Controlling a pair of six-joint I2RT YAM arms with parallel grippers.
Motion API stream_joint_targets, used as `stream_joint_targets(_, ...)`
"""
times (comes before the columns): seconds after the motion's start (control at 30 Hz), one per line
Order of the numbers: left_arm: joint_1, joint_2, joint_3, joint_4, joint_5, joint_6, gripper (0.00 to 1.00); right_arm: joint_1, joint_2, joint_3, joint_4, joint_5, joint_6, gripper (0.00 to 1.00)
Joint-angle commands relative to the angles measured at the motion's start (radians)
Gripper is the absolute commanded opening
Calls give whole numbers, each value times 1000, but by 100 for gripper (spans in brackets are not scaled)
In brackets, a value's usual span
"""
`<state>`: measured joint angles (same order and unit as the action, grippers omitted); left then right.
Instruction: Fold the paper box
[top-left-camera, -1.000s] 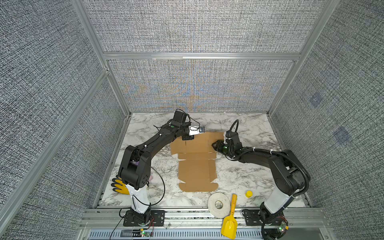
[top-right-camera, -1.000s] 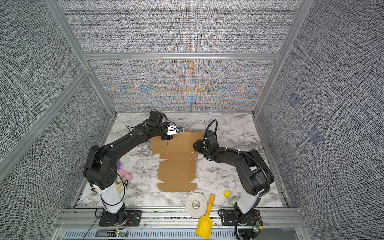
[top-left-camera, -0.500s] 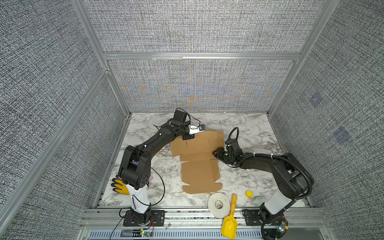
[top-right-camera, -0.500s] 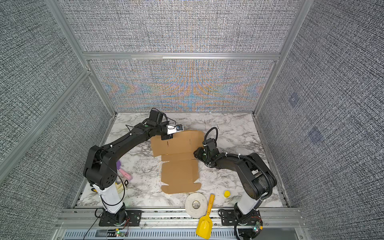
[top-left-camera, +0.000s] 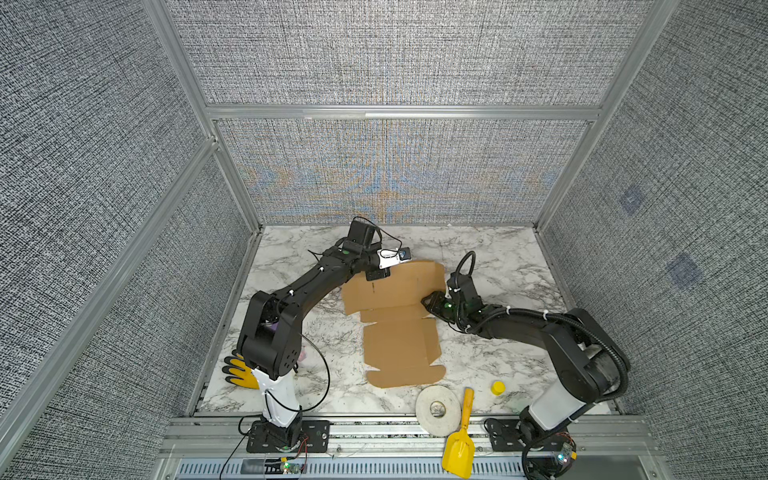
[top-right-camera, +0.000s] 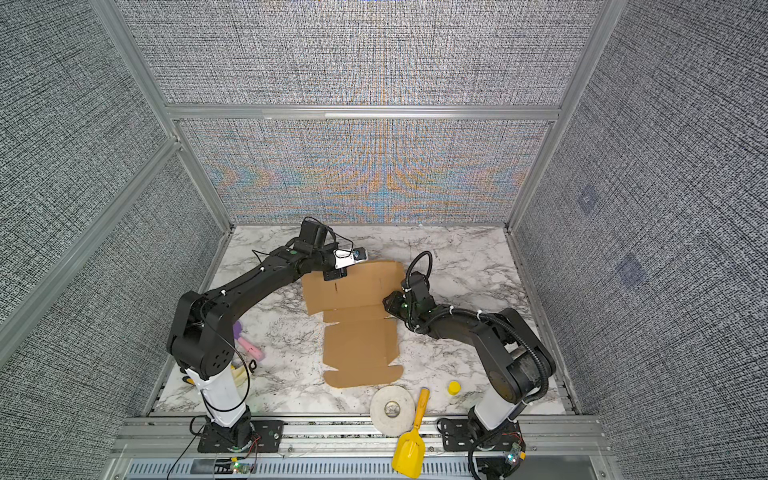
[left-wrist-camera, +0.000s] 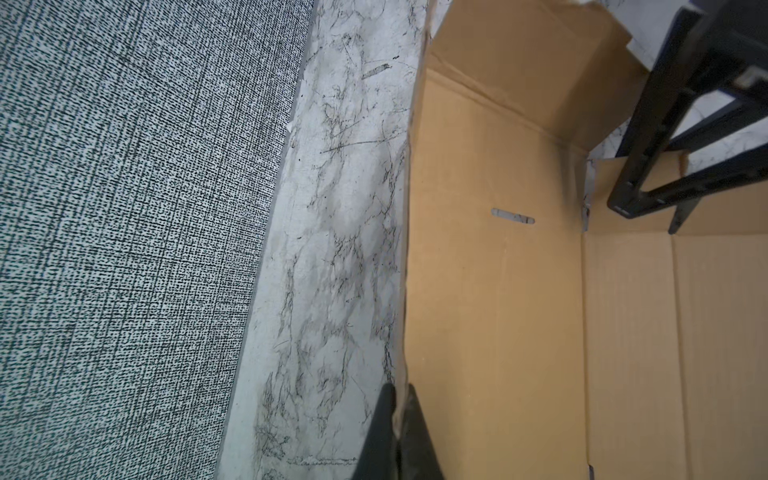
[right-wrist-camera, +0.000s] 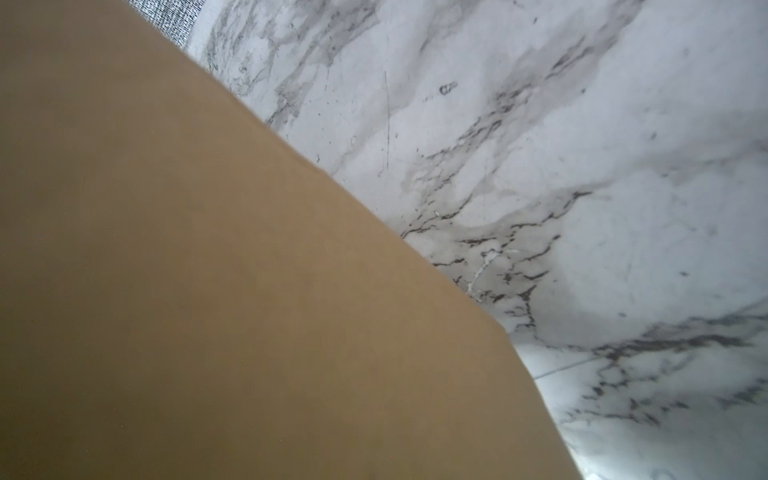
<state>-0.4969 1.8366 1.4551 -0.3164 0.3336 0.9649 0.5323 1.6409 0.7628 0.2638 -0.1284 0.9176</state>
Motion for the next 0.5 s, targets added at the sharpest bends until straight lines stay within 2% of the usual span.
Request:
stream_joint_targets(0.0,-3,0,7,-21,-6,-23,0,17,-16,-5,-9,39,-6,43)
stream_joint_targets(0.27,-12,1,10,-22,-14,-52,0,68,-18,-3,-14,87,2,43)
stream_joint_targets(0.47,-14,1,17,-22,-28,-84,1,112,-44,-11,-26,184,17,43)
